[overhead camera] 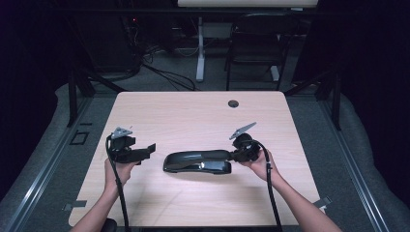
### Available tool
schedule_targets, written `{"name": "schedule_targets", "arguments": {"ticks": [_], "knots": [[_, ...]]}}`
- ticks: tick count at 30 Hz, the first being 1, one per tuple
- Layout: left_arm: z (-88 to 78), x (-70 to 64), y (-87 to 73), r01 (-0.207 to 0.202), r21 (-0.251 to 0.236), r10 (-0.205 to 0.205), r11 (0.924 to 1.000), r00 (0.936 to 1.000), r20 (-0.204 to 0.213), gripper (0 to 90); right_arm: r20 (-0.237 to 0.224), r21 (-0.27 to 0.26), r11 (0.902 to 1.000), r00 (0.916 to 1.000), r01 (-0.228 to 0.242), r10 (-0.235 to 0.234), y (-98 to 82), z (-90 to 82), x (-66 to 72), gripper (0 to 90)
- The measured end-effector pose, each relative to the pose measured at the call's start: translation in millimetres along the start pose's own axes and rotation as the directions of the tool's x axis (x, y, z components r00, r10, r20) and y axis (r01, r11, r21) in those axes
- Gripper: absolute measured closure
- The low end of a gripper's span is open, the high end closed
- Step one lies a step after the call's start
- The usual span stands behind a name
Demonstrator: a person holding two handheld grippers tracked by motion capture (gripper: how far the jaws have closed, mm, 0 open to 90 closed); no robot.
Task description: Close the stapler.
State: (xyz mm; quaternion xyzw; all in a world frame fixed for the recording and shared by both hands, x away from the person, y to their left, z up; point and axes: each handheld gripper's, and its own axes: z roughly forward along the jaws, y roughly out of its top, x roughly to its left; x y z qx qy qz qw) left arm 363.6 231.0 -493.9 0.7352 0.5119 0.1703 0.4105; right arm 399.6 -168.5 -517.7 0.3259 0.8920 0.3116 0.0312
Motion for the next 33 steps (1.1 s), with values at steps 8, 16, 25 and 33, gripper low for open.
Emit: {"name": "schedule_targets", "arguments": {"ticks": [8, 16, 25, 33], "knots": [[1.4, -0.8, 0.1, -0.006, 0.006, 0.006, 1.0000, 1.0000, 0.002, 11.7, 0.115, -0.082, 0.9966, 0.9934, 0.005, 0.005, 4.4, -30.6, -2.4, 89.6], [2.4, -0.8, -0.1, -0.005, 0.008, 0.005, 1.0000, 1.0000, 0.003, 11.7, 0.090, -0.162, 0.9840, 0.9942, 0.073, -0.059, 16.5, -54.0, 18.5, 89.4], [2.9, -0.8, 0.0, -0.013, 0.014, 0.012, 0.9998, 0.9999, 0.007, 11.7, 0.053, -0.104, 0.9890, 0.9936, 0.105, -0.100, 17.5, -36.3, 26.6, 90.0], [3.4, -1.8, 0.0, -0.014, 0.016, 0.014, 0.9998, 0.9998, 0.011, 11.4, 0.086, -0.040, 0.9913, 0.9888, 0.125, -0.122, 14.5, -27.2, 28.1, 90.0]]}}
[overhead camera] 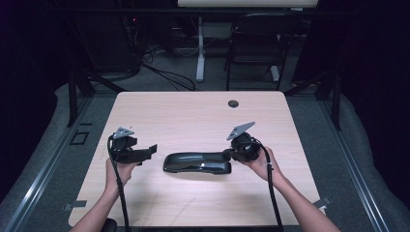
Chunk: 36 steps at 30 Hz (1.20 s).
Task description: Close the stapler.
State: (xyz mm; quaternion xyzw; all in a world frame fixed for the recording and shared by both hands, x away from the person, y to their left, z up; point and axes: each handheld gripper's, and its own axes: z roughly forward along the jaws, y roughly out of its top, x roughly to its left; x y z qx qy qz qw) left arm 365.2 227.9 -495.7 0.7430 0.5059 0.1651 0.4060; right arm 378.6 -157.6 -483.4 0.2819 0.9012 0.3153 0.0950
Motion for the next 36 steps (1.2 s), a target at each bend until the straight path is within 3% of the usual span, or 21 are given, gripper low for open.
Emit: {"name": "schedule_targets", "arguments": {"ticks": [8, 22, 25, 28, 31, 36], "knots": [[-0.1, -0.8, 0.2, 0.000, 0.002, 0.000, 1.0000, 1.0000, 0.004, 11.4, -0.004, 0.039, 0.9992, 0.9999, -0.011, 0.011, -5.7, 10.8, -1.5, 90.0], [0.5, -1.4, 0.4, -0.002, -0.002, 0.002, 1.0000, 1.0000, 0.006, 11.4, -0.018, 0.026, 0.9993, 0.9994, -0.028, 0.029, -7.3, 10.5, -3.9, 90.0], [0.7, -1.3, 0.2, -0.006, -0.002, 0.006, 1.0000, 0.9999, 0.009, 11.4, -0.011, 0.002, 0.9997, 0.9997, -0.024, 0.024, -6.4, 6.8, -2.7, 90.0], [1.3, -1.7, 0.0, -0.008, 0.000, 0.008, 1.0000, 0.9998, 0.016, 11.4, -0.021, -0.063, 0.9973, 0.9991, -0.038, 0.037, -1.6, -3.4, -3.6, 88.5], [0.9, -2.2, 0.3, -0.012, 0.008, 0.011, 0.9999, 0.9997, 0.023, 11.4, 0.014, -0.060, 0.9981, 0.9998, -0.013, 0.014, 2.3, -7.8, -1.6, 86.4], [1.0, -1.7, 0.0, -0.009, -0.002, 0.009, 1.0000, 0.9997, 0.023, 11.4, 0.035, -0.084, 0.9963, 0.9991, -0.020, 0.023, 2.2, -12.3, -2.3, 80.5]]}}
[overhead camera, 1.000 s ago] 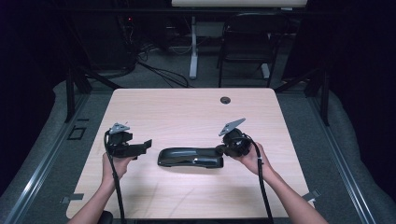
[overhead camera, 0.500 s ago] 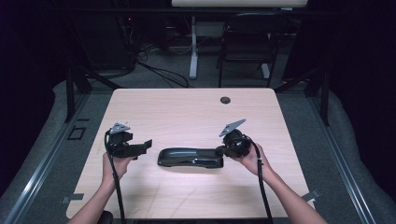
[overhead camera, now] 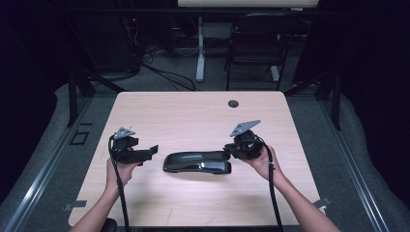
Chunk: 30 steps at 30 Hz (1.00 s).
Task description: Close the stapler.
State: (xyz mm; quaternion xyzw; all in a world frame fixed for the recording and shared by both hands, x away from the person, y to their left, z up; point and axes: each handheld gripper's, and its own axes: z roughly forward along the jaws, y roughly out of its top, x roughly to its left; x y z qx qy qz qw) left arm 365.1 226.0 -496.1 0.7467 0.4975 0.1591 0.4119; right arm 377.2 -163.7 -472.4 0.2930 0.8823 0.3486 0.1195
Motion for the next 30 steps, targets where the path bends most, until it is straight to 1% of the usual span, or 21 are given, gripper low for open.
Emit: {"name": "schedule_targets", "arguments": {"ticks": [3, 5, 7, 8, 9, 10, 15, 18, 20, 21, 22, 24, 27, 28, 30], "knots": [[0.1, 0.0, 0.0, -0.001, 0.001, 0.001, 1.0000, 1.0000, 0.004, 11.4, 0.014, -0.011, 0.9999, 0.9999, -0.001, 0.002, 1.0, -6.0, -0.6, 73.1], [-0.1, -0.2, 0.0, -0.003, -0.001, 0.003, 1.0000, 1.0000, 0.005, 11.4, 0.032, -0.016, 0.9998, 0.9994, -0.013, 0.013, 1.8, -10.4, -1.7, 64.0], [-0.3, 0.0, 0.0, -0.006, 0.000, 0.006, 1.0000, 1.0000, 0.005, 11.4, 0.041, -0.016, 0.9997, 0.9990, -0.016, 0.017, 2.0, -12.4, -2.5, 62.3], [-0.3, 0.1, -0.2, -0.002, -0.002, 0.002, 1.0000, 1.0000, 0.006, 11.4, 0.055, -0.015, 0.9997, 0.9983, -0.019, 0.020, 1.5, -16.8, -4.0, 53.8], [-0.4, 0.3, -0.3, -0.001, -0.002, 0.001, 1.0000, 1.0000, 0.006, 11.4, 0.062, -0.014, 0.9997, 0.9979, -0.020, 0.021, 1.1, -18.8, -5.0, 50.9], [-0.5, 0.4, -0.3, 0.000, -0.002, 0.000, 1.0000, 1.0000, 0.006, 11.4, 0.066, -0.022, 0.9994, 0.9974, -0.027, 0.028, 0.1, -20.7, -5.7, 49.0], [-0.6, 0.3, -0.2, -0.003, -0.001, 0.003, 1.0000, 1.0000, 0.008, 11.4, 0.084, -0.018, 0.9988, 0.9953, -0.046, 0.048, -4.4, -30.8, -9.7, 37.4], [-0.5, 0.5, -0.3, -0.002, -0.002, 0.002, 1.0000, 1.0000, 0.008, 11.3, 0.091, -0.024, 0.9976, 0.9936, -0.065, 0.067, -8.7, -37.2, -11.8, 28.5], [-0.3, 0.6, -0.3, -0.001, -0.001, 0.001, 1.0000, 1.0000, 0.008, 11.3, 0.097, -0.027, 0.9969, 0.9924, -0.073, 0.076, -12.4, -41.5, -13.9, 24.7], [-0.3, 0.6, -0.3, -0.001, -0.001, 0.001, 1.0000, 1.0000, 0.008, 11.3, 0.097, -0.027, 0.9969, 0.9924, -0.073, 0.076, -12.4, -41.5, -13.9, 24.7], [-0.3, 0.6, -0.3, -0.001, -0.001, 0.001, 1.0000, 1.0000, 0.009, 11.3, 0.098, -0.028, 0.9960, 0.9913, -0.085, 0.088, -16.7, -45.0, -16.5, 19.9], [-0.4, 0.5, -0.3, -0.002, -0.001, 0.002, 1.0000, 1.0000, 0.008, 11.3, 0.104, -0.022, 0.9948, 0.9894, -0.099, 0.101, -21.6, -48.0, -18.7, 16.2], [-0.6, 0.7, -0.3, 0.000, 0.001, -0.001, 1.0000, 1.0000, 0.008, 11.3, 0.106, -0.010, 0.9936, 0.9879, -0.113, 0.113, -29.8, -52.2, -21.1, 13.7], [-0.9, 0.9, -0.1, 0.000, 0.007, 0.000, 1.0000, 0.9999, 0.011, 11.2, 0.108, -0.010, 0.9930, 0.9871, -0.118, 0.118, -32.8, -53.7, -21.8, 12.7], [-0.2, 0.6, -0.4, 0.001, 0.003, -0.001, 1.0000, 1.0000, 0.008, 11.2, 0.114, -0.016, 0.9907, 0.9841, -0.135, 0.136, -39.3, -55.3, -23.7, 9.2]]}}
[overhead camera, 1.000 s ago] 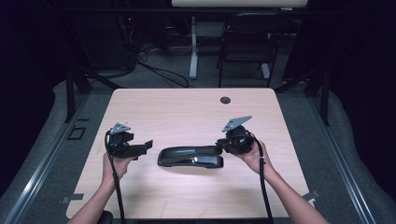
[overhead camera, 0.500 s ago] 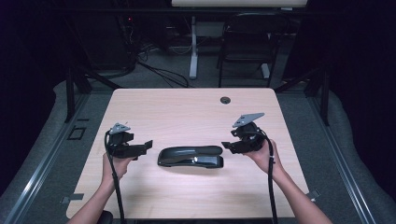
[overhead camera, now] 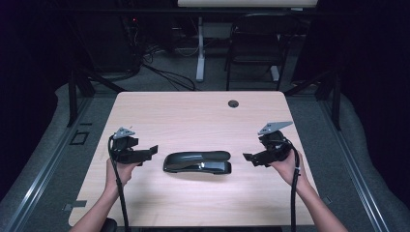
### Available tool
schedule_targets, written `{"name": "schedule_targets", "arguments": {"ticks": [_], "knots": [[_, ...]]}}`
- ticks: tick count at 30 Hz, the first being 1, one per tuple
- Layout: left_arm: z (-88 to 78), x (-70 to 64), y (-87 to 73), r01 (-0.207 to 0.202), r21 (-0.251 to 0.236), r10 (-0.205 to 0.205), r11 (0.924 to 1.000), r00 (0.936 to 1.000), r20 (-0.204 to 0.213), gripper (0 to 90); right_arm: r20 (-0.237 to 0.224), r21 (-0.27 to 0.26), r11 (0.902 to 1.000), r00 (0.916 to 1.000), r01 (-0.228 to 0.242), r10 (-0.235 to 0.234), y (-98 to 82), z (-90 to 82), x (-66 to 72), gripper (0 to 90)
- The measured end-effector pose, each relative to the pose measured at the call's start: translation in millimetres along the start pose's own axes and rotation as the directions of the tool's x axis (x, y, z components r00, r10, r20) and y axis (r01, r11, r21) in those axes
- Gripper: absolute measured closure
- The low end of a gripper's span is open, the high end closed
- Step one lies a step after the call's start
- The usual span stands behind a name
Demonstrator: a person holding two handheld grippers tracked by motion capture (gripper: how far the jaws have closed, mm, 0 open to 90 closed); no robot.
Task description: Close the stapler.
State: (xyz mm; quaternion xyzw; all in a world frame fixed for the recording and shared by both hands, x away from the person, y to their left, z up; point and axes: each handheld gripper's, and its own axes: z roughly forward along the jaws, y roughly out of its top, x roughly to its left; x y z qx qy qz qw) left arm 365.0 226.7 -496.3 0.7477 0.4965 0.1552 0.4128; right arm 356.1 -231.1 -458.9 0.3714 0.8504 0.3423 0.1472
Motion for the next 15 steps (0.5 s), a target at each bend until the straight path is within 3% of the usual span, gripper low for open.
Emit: {"name": "schedule_targets", "arguments": {"ticks": [4, 10, 15], "knots": [[0.7, -0.2, -0.2, 0.000, -0.001, 0.000, 1.0000, 1.0000, 0.000, 11.2, 0.017, 0.032, 0.9989, 0.9993, -0.033, 0.033, -12.3, -0.7, -7.8, 3.3], [1.4, 0.2, -0.1, 0.002, 0.012, -0.002, 0.9999, 1.0000, 0.004, 11.1, 0.020, 0.091, 0.9937, 0.9978, -0.065, 0.064, -30.2, 6.9, -14.8, 2.2], [2.9, 0.4, -0.2, -0.001, 0.010, 0.000, 0.9999, 1.0000, 0.002, 10.9, 0.022, 0.143, 0.9883, 0.9985, -0.052, 0.049, -35.4, 17.5, -15.3, 0.9]]}}
